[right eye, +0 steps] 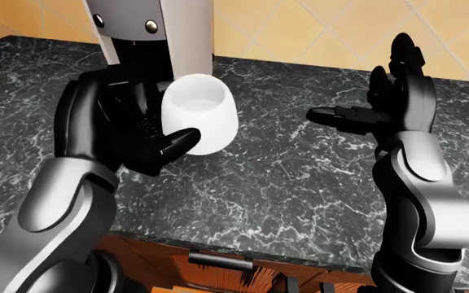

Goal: Pick the mug from under the coffee machine dispenser and place it on the counter.

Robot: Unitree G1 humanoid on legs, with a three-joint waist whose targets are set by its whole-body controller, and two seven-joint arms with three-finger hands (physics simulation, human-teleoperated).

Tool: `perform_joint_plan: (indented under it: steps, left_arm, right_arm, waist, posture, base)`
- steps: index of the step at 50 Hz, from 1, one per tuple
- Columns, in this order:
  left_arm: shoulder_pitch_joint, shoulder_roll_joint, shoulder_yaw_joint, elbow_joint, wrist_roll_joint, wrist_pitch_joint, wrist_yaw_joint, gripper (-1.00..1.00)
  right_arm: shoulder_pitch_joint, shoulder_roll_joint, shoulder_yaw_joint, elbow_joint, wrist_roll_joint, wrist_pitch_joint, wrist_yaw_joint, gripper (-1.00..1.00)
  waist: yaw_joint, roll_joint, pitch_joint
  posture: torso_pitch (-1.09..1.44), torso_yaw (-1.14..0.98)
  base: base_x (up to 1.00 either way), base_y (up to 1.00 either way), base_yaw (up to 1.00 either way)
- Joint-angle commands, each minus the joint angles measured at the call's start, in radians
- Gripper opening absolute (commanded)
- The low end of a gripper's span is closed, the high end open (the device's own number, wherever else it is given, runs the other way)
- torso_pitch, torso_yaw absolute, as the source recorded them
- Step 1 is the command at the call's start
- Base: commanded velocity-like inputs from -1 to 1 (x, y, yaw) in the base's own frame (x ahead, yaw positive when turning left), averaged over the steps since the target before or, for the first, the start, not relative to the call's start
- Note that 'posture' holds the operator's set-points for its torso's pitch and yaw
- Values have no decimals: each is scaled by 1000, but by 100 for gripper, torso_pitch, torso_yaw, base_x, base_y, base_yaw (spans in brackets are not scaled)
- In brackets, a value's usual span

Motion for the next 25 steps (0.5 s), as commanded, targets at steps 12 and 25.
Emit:
perform_joint_plan:
  steps: [12, 25]
  left_arm:
    - [14, -57, -27, -12, -133, -91, -13, -100]
    - [75, -32, -117, -10, -131, -106, -93, -100]
  right_arm:
    - [-23, -15, -16, -37, -3, -24, 0, 100]
    - [-22, -16, -18, -39, 0, -23, 1, 100]
  waist:
    - [3, -11, -25]
    - [7, -13, -27]
  posture:
    - [0, 0]
    - [0, 0]
  base:
    - [0, 0, 0]
    - [0, 0, 0]
